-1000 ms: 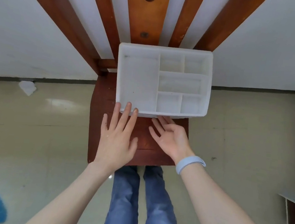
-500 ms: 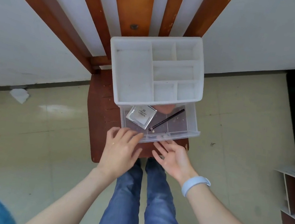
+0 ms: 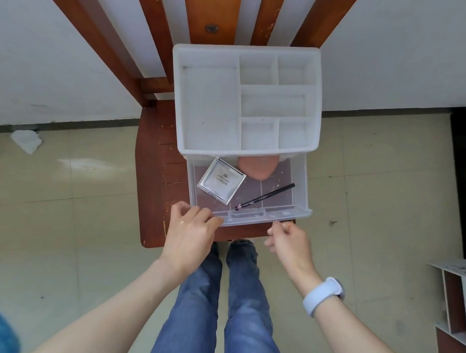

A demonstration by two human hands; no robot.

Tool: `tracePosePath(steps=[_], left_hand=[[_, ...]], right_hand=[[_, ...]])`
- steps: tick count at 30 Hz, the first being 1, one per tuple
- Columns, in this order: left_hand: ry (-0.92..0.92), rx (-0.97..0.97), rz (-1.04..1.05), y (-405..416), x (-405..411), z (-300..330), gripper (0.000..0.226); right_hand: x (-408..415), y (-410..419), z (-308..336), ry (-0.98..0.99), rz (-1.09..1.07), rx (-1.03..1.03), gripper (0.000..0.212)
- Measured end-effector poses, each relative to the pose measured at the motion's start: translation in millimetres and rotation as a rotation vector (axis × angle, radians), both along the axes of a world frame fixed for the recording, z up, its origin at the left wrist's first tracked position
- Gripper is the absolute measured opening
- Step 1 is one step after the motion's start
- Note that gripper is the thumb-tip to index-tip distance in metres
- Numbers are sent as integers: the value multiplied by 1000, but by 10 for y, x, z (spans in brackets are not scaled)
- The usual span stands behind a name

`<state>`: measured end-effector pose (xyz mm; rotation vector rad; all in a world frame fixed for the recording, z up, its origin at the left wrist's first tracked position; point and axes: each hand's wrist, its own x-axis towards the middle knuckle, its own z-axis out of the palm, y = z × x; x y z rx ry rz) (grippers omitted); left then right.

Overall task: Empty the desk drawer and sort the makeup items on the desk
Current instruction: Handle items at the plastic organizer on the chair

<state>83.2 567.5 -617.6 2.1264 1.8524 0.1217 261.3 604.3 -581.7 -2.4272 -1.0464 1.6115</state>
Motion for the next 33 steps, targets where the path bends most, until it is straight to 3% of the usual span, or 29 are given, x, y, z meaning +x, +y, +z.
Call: tracePosePath(steps=[4,7,10,12,17,22,25,29,33], left_hand=[[1,12,-7,-14,-10,-23,33],[1,36,-6,-12,-18,-22,31],[-14,53,-4,-7,-24,-23,28],[-26,60,-5,-12,-38,-41,27],[-41,122,-20,-25,-72,-120,25],[-34,189,22,-49,-67,-93,19],[31,146,107,-61,-79,-87,43],[41,46,273,-67,-112,-76,84],[9,-58,390,-65,-137,-78,99]], right_hand=[[66,180,63,-162,653,412,18],[73,459,-166,-349,1144,493,28],[-6,650,-303,-561,1389,472,24],[-44,705,-321,-593,1395,498,33],[-14,716,-355,-540,1527,484,32],[73,724,-178,-338,1422,536,16],[-22,692,-65,-312,1403,418,23],[-375,706,-24,-365,1339,447,36],[-697,679,-110,-441,1252,373,44]])
